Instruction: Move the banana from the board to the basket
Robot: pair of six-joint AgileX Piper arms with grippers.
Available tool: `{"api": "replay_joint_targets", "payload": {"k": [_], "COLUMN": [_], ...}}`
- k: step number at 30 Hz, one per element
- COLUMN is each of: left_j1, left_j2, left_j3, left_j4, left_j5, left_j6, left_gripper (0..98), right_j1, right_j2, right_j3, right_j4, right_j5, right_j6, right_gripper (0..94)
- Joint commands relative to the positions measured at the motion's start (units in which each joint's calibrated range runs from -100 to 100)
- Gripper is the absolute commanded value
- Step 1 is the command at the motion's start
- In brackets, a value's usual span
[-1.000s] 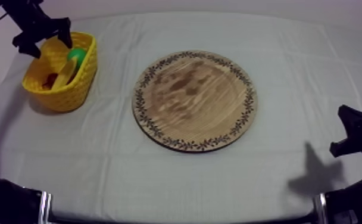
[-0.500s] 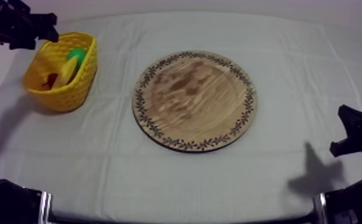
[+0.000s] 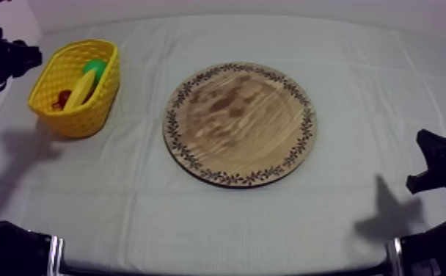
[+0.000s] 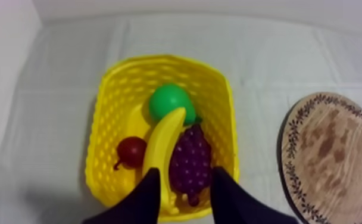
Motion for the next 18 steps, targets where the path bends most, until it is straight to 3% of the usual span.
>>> {"api": "replay_joint_targets", "payload": {"k": [1, 15, 18], "left_j1": [0.08, 1.79, 1.68], "left_j2": [-6.21, -32.62, -38.94], "left_j3": [4.60, 28.35, 31.98], "left_j4": [-1.08, -9.95, -10.87], "left_j5": [-1.91, -6.86, -7.63], "left_j6": [0.96, 13.66, 16.08], "left_gripper": [25.3, 8.5, 3.0], "right_j1": [-0.01, -0.01, -0.01], "right_j2": [0.00, 0.00, 0.00], "right_j3": [0.05, 0.05, 0.05], "right_j4": [-0.02, -0.02, -0.02], "right_j5": [-0.01, -0.01, -0.01], "right_j6": [0.00, 0.00, 0.00], "right_gripper": [0.2, 0.2, 0.2]}}
